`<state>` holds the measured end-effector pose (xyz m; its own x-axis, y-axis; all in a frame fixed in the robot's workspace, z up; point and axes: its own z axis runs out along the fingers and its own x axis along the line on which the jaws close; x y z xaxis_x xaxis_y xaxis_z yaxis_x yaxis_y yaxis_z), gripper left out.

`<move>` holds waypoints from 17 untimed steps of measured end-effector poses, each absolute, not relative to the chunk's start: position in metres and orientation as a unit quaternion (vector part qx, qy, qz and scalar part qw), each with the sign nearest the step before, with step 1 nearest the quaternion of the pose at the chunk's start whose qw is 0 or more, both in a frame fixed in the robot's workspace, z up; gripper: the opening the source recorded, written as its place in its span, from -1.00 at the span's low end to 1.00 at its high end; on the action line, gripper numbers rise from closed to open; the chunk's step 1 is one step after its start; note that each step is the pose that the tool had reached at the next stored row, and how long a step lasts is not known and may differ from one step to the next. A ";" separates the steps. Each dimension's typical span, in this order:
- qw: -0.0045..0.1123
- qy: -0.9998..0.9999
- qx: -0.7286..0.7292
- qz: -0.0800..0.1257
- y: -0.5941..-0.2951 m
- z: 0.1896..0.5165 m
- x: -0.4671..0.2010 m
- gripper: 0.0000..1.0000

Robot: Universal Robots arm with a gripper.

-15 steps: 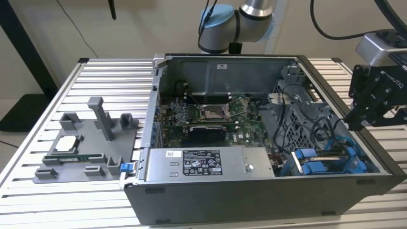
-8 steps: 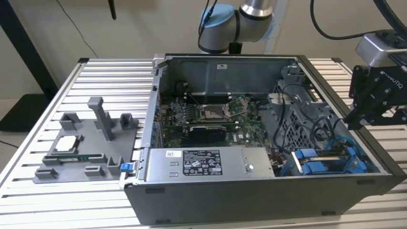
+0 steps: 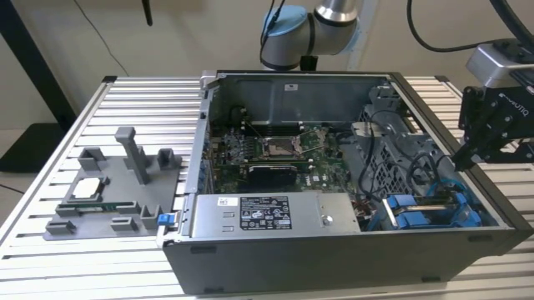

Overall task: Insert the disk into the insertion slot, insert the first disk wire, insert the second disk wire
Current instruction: 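Insert the second disk wire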

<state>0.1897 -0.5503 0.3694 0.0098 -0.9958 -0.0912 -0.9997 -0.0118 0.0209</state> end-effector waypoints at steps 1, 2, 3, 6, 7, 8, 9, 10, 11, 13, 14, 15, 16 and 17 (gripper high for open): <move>0.025 0.703 -0.710 0.040 -0.550 0.369 0.190 -1.00; 0.025 0.703 -0.710 0.040 -0.550 0.369 0.190 -1.00; 0.025 0.703 -0.710 0.040 -0.550 0.369 0.190 -1.00; 0.025 0.703 -0.710 0.040 -0.550 0.371 0.190 -1.00; 0.025 0.703 -0.710 0.040 -0.550 0.373 0.189 -1.00; 0.025 0.703 -0.710 0.040 -0.550 0.375 0.189 -1.00; 0.025 0.703 -0.710 0.040 -0.550 0.377 0.188 -1.00; 0.025 0.703 -0.710 0.041 -0.550 0.378 0.187 -1.00; 0.026 0.703 -0.710 0.041 -0.550 0.379 0.186 -1.00; 0.026 0.703 -0.709 0.041 -0.550 0.381 0.182 -1.00; 0.026 0.704 -0.709 0.042 -0.550 0.382 0.180 -1.00; 0.027 0.704 -0.709 0.042 -0.550 0.383 0.178 -1.00; 0.027 0.704 -0.708 0.042 -0.550 0.385 0.176 -1.00; 0.028 0.704 -0.708 0.043 -0.550 0.386 0.173 -1.00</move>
